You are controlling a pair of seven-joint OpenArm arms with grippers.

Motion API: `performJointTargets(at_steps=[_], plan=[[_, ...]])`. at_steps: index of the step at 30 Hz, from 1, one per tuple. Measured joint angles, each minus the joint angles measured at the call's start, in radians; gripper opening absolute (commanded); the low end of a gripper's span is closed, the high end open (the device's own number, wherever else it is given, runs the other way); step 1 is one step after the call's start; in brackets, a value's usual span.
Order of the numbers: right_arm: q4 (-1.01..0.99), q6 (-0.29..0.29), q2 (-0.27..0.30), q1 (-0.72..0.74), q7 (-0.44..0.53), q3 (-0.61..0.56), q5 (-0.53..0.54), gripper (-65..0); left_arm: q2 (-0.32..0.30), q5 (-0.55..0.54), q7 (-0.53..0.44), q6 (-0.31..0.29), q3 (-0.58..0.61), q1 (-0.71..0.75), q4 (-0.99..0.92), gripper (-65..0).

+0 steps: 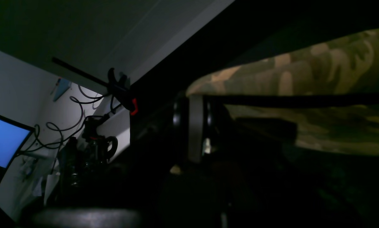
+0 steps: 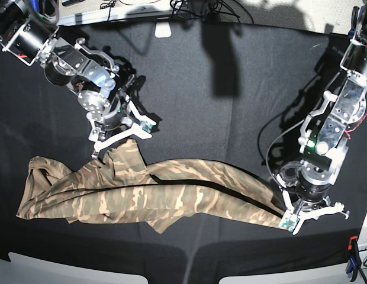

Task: Layout the t-shirt on the table in an organized manner, then fold the t-shirt properly
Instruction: 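Lower the right gripper and grasp the shirt's folded edge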

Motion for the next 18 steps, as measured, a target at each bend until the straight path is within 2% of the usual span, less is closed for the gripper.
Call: performJointTargets(at_steps=[5, 9, 13, 18], plan=[[-0.061, -0.002, -0.016, 0.003, 0.026, 0.000, -0.024, -41.5, 0.000, 0.000, 0.000, 0.000, 0.000, 0.000, 0.000, -65.0], [-0.098, -0.069, -0.039, 0.006, 0.019, 0.000, -0.084, -41.5, 0.000, 0.000, 0.000, 0.000, 0.000, 0.000, 0.000, -65.0], [-0.098, -0.072, -0.080, 0.006, 0.058, 0.000, -0.100, -41.5, 0.000, 0.000, 0.000, 0.000, 0.000, 0.000, 0.000, -65.0], [-0.107, -0.072, -0.082, 0.008, 0.062, 0.000, -0.100, -41.5, 0.000, 0.000, 0.000, 0.000, 0.000, 0.000, 0.000, -65.0]])
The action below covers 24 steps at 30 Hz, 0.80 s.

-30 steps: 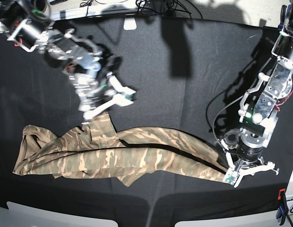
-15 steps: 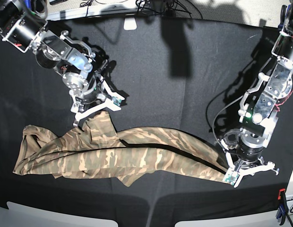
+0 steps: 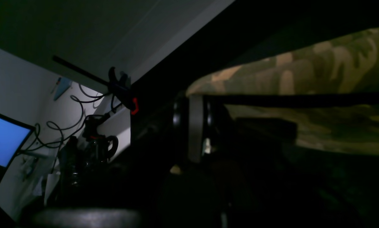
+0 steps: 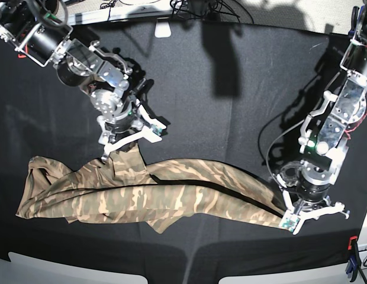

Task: Layout the t-shirt on the table in an organized manner, then fold the t-shirt properly
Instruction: 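Lower the right gripper and grasp the shirt's folded edge, then lift the shirt with both grippers and swing it over the table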

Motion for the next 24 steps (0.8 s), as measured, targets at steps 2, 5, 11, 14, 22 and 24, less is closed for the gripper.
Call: performJointTargets(at_steps=[2, 5, 11, 14, 22, 24], plan=[[-0.026, -0.005, -0.003, 0.004, 0.005, 0.000, -0.006, -41.6, 0.000, 0.000, 0.000, 0.000, 0.000, 0.000, 0.000, -65.0], [-0.080, -0.008, -0.016, 0.033, 0.005, 0.000, -0.009, -46.9, 0.000, 0.000, 0.000, 0.000, 0.000, 0.000, 0.000, -65.0], [-0.110, -0.019, -0.012, 0.093, -0.003, -0.002, -0.003, -65.0, 0.000, 0.000, -0.007, -0.001, 0.000, 0.000, 0.000, -65.0], [-0.111, -0.019, -0.027, 0.160, -0.006, -0.001, -0.005, -65.0, 0.000, 0.002, -0.079, 0.000, 0.000, -0.003, -0.020, -65.0], [-0.110, -0.004, -0.047, 0.356, -0.087, -0.002, 0.034, -65.0, 0.000, 0.000, -0.137, -0.005, 0.000, -0.043, -0.181, -65.0], [-0.109, -0.003, -0.047, 0.402, -0.090, 0.002, 0.034, -65.0, 0.002, 0.000, -0.138, -0.006, 0.000, -0.065, -0.207, -65.0]])
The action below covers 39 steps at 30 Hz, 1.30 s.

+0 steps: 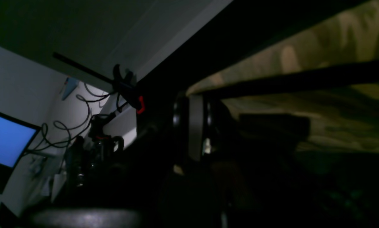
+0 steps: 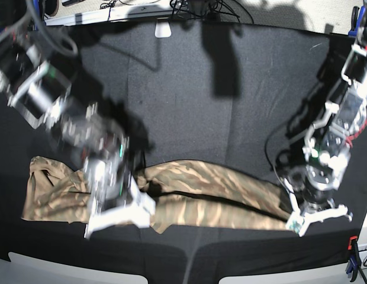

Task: Layout the t-shirt on the table in an organized manner, then fold the t-shirt properly
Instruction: 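Lift the shirt with both grippers and swing it over the table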

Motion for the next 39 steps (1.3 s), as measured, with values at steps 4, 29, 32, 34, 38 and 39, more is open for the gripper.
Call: performJointTargets(at_steps=[4, 29, 32, 34, 38, 39], plan=[[-0.001, 0.053, -0.005, 0.072, -0.005, 0.101, 0.125, -65.0, 0.001, 0.000, 0.003, 0.001, 0.000, -0.038, -0.013, -65.0], [-0.113, 0.259, -0.126, 0.331, 0.012, 0.818, 0.649, -65.0, 0.056, -0.087, 0.064, -0.047, 0.002, -0.366, -0.013, -65.0], [-0.133, 0.278, -0.150, 0.338, 0.005, 0.817, 0.687, -65.0, 0.056, -0.087, 0.091, -0.047, 0.002, -0.390, -0.013, -65.0], [-0.133, 0.291, -0.159, 0.333, -0.001, 0.816, 0.698, -65.0, 0.056, -0.087, 0.104, -0.047, 0.002, -0.389, -0.013, -65.0], [-0.133, 0.303, -0.164, 0.352, -0.022, 0.820, 0.731, -65.0, 0.056, -0.087, 0.137, -0.048, 0.002, -0.384, -0.013, -65.0], [-0.133, 0.323, -0.164, 0.360, -0.038, 0.821, 0.745, -65.0, 0.056, -0.088, 0.144, -0.048, 0.002, -0.384, -0.013, -65.0]])
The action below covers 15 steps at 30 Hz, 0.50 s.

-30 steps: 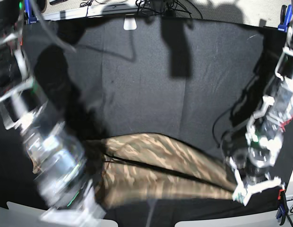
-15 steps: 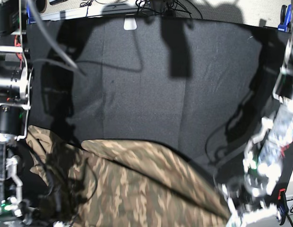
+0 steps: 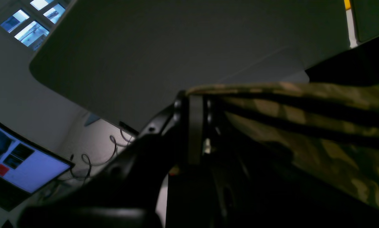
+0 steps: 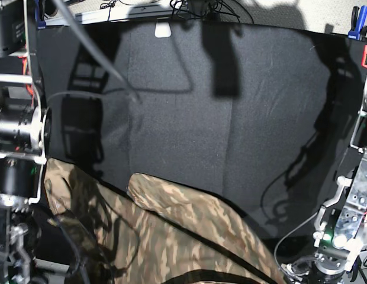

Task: Layout the t-shirt on the table in an organized manner, then fold the t-shirt properly
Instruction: 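Lift the shirt with both grippers and swing it over the table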

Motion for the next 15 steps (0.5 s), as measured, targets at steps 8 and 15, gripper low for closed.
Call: performJointTargets(at_steps=[8, 15], plan=[[0.001, 0.266, 0.003, -0.035, -0.230, 0.001, 0.199, -65.0, -0.002, 0.001, 0.141, 0.003, 0.000, 0.062, 0.000, -65.0], [0.003, 0.288, 0.098, -0.218, -0.232, 0.001, 0.323, -65.0, -0.054, 0.001, 0.151, 0.002, 0.000, 0.283, 0.023, -65.0]])
